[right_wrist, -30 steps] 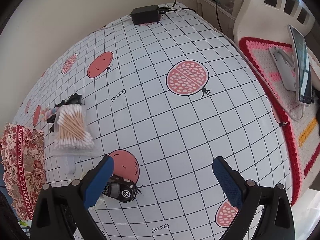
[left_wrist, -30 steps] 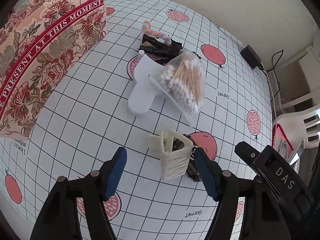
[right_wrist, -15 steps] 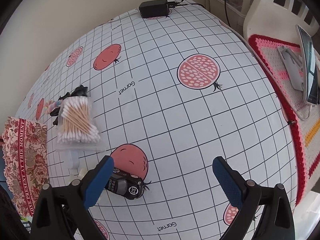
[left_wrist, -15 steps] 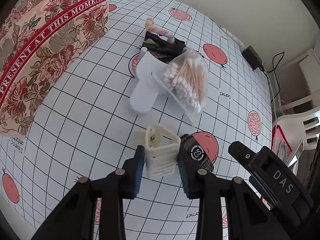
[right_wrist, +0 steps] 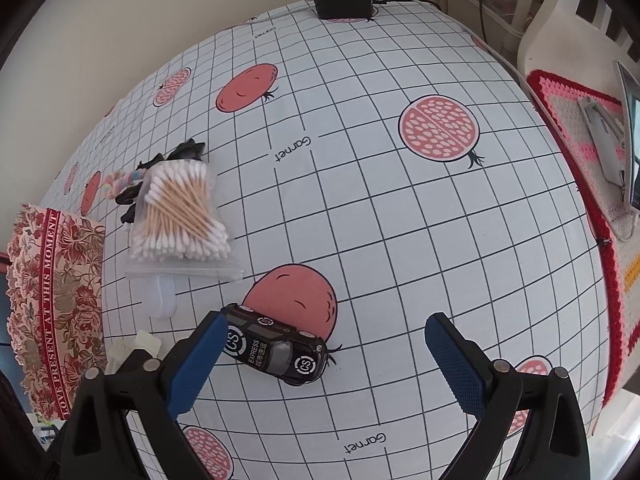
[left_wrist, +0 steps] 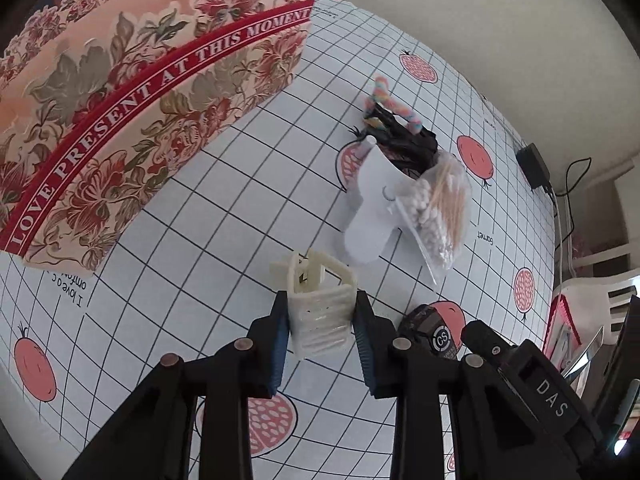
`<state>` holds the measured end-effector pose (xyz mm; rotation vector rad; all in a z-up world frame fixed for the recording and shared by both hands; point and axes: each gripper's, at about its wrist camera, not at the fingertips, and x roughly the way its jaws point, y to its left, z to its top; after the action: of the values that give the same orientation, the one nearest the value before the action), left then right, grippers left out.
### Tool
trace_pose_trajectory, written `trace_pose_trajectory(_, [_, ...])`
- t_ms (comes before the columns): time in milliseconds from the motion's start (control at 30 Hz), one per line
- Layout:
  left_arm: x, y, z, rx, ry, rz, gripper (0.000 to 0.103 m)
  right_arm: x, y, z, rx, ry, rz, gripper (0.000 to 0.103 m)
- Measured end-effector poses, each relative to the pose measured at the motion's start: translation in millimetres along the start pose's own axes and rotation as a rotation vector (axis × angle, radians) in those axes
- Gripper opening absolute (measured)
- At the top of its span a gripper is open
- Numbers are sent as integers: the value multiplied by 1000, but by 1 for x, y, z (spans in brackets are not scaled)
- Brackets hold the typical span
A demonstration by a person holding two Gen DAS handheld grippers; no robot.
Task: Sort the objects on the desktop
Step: 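Close left gripper on the cream clip while right closes on the black toy car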
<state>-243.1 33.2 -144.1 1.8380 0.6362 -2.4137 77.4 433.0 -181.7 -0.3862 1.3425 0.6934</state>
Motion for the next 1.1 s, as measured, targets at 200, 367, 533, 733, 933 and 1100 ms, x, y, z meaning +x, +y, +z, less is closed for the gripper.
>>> trace_pose_trajectory(200, [-4, 12, 7, -33, -13, 3, 32, 6, 13, -5, -21, 6, -12, 100])
trace_pose_trajectory(367, [-5, 18, 10, -41, -16, -2, 32, 15, 24, -9, -35, 21, -22, 100])
trace_pose_trajectory(533, [-6, 21, 11, -49, -13, -9, 32, 25, 27, -12, -6, 32, -32, 99])
trace_pose_trajectory(733, [-5, 24, 13, -58, -10, -16, 32, 30, 32, -17, -13, 20, -62, 97])
trace_pose_trajectory(933, [-5, 25, 13, -59, -11, -16, 32, 30, 47, -24, -38, 2, -104, 90])
trace_pose_trajectory(1100, [-5, 25, 13, -60, -11, -17, 32, 28, 53, -27, -59, -4, -96, 78])
